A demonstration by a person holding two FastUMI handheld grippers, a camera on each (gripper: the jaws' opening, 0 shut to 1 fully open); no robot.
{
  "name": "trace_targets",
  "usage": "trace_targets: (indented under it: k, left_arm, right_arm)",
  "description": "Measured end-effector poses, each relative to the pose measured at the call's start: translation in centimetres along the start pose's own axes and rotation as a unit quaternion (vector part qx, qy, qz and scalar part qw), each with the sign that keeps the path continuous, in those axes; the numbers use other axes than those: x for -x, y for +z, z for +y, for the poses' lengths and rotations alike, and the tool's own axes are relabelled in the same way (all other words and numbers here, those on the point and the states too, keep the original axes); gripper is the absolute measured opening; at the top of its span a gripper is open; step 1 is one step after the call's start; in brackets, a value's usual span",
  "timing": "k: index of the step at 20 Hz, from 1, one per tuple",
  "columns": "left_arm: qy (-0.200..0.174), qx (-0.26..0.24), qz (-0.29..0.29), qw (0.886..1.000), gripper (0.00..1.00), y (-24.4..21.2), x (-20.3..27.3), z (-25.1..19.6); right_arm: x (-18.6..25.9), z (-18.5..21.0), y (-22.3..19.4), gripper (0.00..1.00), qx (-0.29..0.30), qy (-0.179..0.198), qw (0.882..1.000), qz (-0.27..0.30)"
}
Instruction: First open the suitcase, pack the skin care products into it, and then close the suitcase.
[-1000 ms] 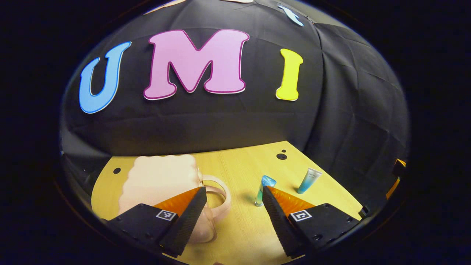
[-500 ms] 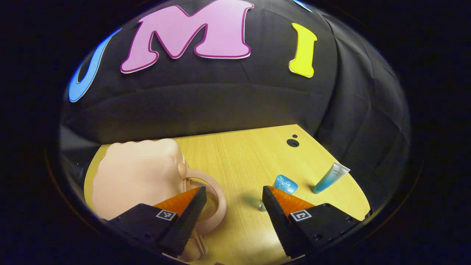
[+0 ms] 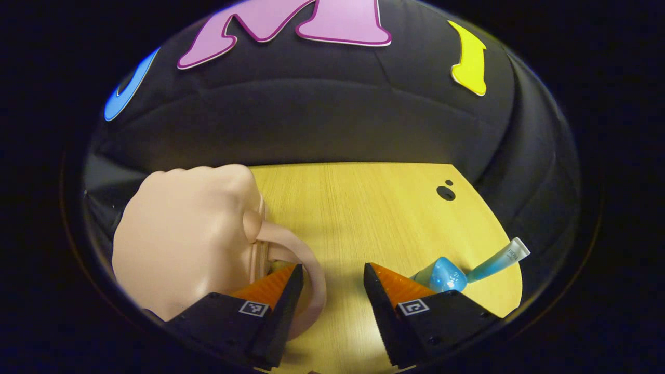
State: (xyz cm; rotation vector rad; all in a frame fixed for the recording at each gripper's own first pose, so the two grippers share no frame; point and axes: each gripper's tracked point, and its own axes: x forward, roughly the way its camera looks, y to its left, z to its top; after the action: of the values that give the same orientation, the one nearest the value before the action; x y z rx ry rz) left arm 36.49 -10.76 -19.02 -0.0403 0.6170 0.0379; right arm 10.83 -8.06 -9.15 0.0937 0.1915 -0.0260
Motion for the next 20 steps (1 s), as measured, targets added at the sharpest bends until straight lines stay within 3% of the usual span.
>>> trace_targets:
  k: [1, 2, 4, 7, 14, 17, 20]
  left_arm:
    - [0.011, 0.004, 0.005, 1.000, 0.65, -0.2, -0.3, 0.5]
    - [0.018, 0.007, 0.010, 1.000, 0.61, -0.5, -0.3, 0.8]
    - [0.014, 0.021, 0.025, 0.999, 0.36, -1.3, -0.2, 0.7]
    - [-0.002, -0.004, 0.013, 1.000, 0.18, -0.1, 0.3, 0.5]
    - [-0.013, -0.001, 0.030, 0.999, 0.12, 5.1, 6.8, 1.8]
    - [-0.018, -0.017, 0.005, 1.000, 0.12, 9.3, 10.9, 4.3]
    - [-0.027, 0.004, -0.003, 1.000, 0.13, 12.4, 15.1, 8.6]
  right_arm:
    - [0.0, -0.1, 0.1, 0.98, 0.002, 0.000, 1.000, -0.002]
    - [-0.1, -0.3, 0.0, 0.98, 0.003, 0.000, 1.000, -0.001]
    - [-0.2, -0.4, -0.1, 0.98, 0.004, 0.000, 1.000, 0.000]
    - [-0.5, -0.4, -0.6, 0.98, 0.003, 0.002, 1.000, 0.007]
    - [-1.4, 0.8, 0.2, 0.98, -0.009, 0.016, 1.000, 0.001]
    - [-1.9, 2.2, 0.3, 0.98, -0.005, 0.037, 0.999, 0.001]
    - [-2.0, 3.4, 0.8, 0.98, 0.006, 0.058, 0.998, -0.007]
